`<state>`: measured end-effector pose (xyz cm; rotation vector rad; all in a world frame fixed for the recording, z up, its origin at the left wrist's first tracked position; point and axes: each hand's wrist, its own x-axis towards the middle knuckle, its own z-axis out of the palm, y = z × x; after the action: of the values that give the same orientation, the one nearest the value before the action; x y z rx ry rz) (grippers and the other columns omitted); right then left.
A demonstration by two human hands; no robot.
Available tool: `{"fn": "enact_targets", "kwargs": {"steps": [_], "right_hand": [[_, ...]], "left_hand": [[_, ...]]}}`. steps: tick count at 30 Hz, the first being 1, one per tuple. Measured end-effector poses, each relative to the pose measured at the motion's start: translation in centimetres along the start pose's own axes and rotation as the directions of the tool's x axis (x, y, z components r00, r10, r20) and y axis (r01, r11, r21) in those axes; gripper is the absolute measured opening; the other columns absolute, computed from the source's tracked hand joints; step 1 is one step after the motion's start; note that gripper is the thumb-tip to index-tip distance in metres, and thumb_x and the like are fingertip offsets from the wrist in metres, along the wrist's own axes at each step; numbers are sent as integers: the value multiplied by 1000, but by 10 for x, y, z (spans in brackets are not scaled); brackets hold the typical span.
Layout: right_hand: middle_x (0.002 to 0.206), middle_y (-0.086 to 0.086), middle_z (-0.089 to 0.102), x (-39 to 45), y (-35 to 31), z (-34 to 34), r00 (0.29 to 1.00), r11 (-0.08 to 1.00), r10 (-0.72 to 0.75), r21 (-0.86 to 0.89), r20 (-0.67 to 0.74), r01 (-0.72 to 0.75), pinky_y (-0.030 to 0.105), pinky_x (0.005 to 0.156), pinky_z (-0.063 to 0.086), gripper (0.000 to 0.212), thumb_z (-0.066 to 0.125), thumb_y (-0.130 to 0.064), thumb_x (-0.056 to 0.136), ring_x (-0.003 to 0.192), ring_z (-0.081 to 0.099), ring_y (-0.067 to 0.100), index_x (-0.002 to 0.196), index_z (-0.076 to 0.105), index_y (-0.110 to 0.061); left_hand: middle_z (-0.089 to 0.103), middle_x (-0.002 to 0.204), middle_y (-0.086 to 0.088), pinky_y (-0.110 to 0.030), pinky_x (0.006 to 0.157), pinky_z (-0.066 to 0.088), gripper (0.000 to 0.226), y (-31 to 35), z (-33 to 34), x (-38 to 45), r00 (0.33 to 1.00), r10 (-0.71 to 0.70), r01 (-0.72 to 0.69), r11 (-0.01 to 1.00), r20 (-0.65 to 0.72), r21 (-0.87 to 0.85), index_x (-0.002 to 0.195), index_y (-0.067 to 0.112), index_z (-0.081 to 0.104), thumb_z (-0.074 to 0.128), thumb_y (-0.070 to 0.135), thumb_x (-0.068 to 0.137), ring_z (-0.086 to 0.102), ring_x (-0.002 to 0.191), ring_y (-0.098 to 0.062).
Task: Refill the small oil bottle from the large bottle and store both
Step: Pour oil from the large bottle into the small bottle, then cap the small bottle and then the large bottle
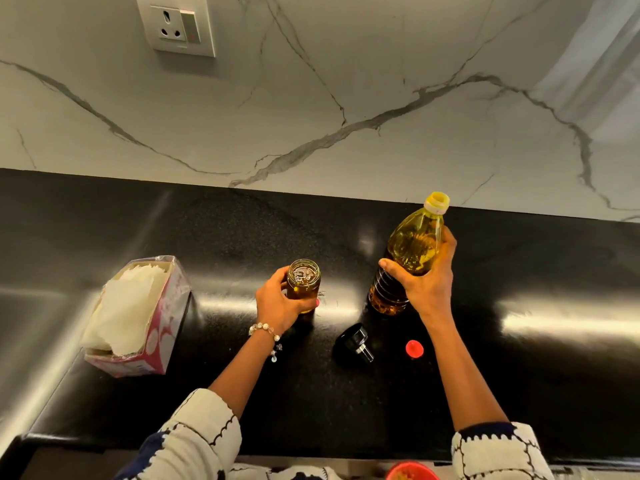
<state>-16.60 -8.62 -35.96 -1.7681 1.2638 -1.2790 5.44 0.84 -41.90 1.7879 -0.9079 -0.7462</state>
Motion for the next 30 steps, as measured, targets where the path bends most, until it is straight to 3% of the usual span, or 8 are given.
{"fn": "enact_targets", "kwargs": {"steps": [4, 7, 10, 12, 16, 22, 26, 30], "right_hand": [[139, -1, 41, -6, 7, -2, 997, 996, 73, -47, 18, -72, 30, 102, 40, 104, 86, -43, 62, 127, 44, 15, 141, 19, -34], [134, 1, 46, -23, 15, -1, 983, 976, 176, -120, -56, -182, 36, 103, 42, 100, 86, -35, 65, 123, 47, 17, 142, 24, -27], [110, 3, 58, -56, 12, 5, 931, 950, 274, -81, -242, -301, 38, 90, 53, 77, 79, -14, 75, 99, 59, 13, 139, 35, -17], [96, 1, 61, -77, 9, 9, 922, 955, 276, -33, -273, -296, 36, 81, 56, 56, 72, -7, 81, 86, 61, 10, 129, 46, -15], [95, -5, 64, -108, 13, 13, 965, 966, 259, -15, 41, -258, 24, 78, 55, 34, 71, -24, 83, 88, 64, 8, 115, 60, -20], [136, -6, 43, -127, 26, 23, 893, 948, 298, -211, 338, -237, 27, 106, 36, 91, 80, -47, 67, 127, 38, 8, 143, 34, -24], [134, 0, 45, -132, 29, 34, 919, 931, 237, -344, 315, -122, 29, 109, 32, 81, 77, -37, 74, 127, 37, 12, 142, 34, -25], [128, -3, 48, -133, 28, 40, 933, 949, 227, -277, 279, -148, 18, 102, 30, 75, 77, -28, 76, 121, 41, 6, 141, 39, -24]], "left_hand": [[61, 108, 3, -19, 81, 44, 75, 3, 2, -1, 1000, -25, 25, 1000, 0, -6, 124, 16, 56, 91, 14, 57, 55, 100, -10], [61, 114, 1, -21, 83, 44, 74, 5, 4, -3, 999, -43, 43, 999, 3, -7, 125, 16, 54, 89, 12, 60, 54, 102, -11], [63, 119, -3, -22, 84, 44, 74, 5, 5, -4, 999, -48, 49, 999, -10, 5, 126, 17, 53, 89, 13, 61, 56, 104, -13], [63, 120, -3, -23, 85, 43, 73, 6, 8, -5, 999, -49, 50, 998, -19, 23, 126, 16, 53, 88, 14, 62, 55, 104, -13], [62, 124, -5, -25, 90, 42, 73, 7, 11, -8, 997, -68, 69, 997, -36, 37, 128, 16, 51, 87, 15, 64, 56, 112, -18], [61, 124, -5, -28, 93, 42, 74, 7, 12, -11, 996, -75, 79, 994, -50, 72, 128, 16, 50, 87, 18, 65, 56, 116, -22], [61, 124, -5, -27, 92, 40, 73, 9, 11, -12, 995, -87, 90, 993, -46, 73, 129, 15, 50, 86, 16, 66, 55, 115, -21], [60, 127, -6, -26, 91, 38, 73, 11, 9, -13, 993, -120, 121, 990, -23, 78, 131, 15, 49, 85, 13, 67, 54, 118, -22]]}}
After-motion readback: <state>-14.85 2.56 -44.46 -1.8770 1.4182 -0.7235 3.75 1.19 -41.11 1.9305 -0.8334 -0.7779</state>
